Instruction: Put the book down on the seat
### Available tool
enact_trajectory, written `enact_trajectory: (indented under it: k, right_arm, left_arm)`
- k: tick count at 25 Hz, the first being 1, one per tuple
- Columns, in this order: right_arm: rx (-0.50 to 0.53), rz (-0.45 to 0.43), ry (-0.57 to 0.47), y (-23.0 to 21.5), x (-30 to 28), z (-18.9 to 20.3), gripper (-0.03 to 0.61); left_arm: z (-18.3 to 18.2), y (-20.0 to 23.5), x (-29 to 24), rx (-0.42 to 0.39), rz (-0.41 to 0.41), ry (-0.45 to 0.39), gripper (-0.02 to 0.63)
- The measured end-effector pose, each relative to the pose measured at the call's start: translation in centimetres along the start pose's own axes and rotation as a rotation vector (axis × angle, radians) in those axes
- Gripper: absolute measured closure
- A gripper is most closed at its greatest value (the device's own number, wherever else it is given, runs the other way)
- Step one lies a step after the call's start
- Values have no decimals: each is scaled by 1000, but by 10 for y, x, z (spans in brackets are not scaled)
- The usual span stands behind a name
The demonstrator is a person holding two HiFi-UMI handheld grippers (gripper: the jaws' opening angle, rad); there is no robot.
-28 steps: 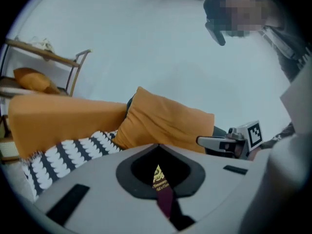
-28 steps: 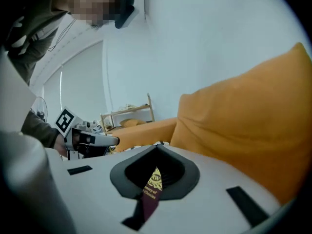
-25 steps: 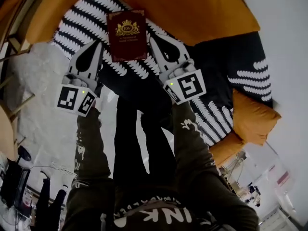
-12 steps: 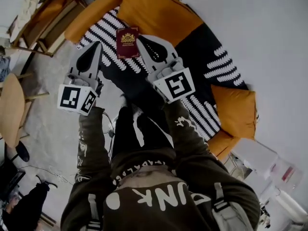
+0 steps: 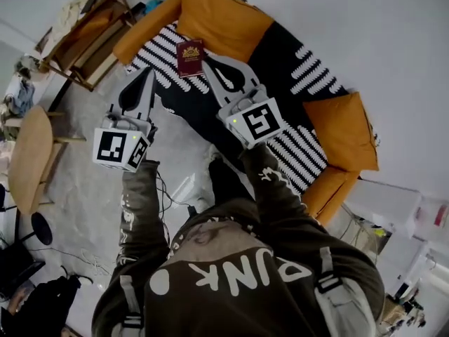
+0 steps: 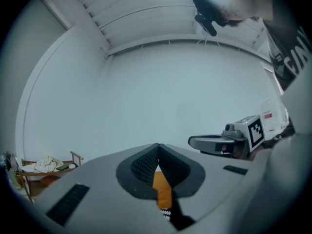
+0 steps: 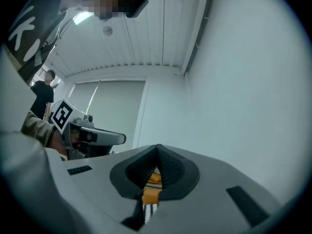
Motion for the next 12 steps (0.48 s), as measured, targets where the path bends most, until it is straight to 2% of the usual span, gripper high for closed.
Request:
enact_trajectory:
  k: [7, 12]
  right_arm:
    - [30, 20, 5, 116, 78, -53, 571]
    - [28, 31, 0, 157, 116, -78, 571]
  left_arm:
    - [-31, -54, 128, -7, 35, -19, 610]
    - [-54, -86, 178, -9, 52, -31, 609]
Point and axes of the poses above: the fingertips, and each gripper's own axes: x backward along the fingers, y to its left, z out of its underside, the point moved 7 cm from there along x, backward along the fingers, and after that the axes turned 10 degrees about -z, right-handed, at the moved point
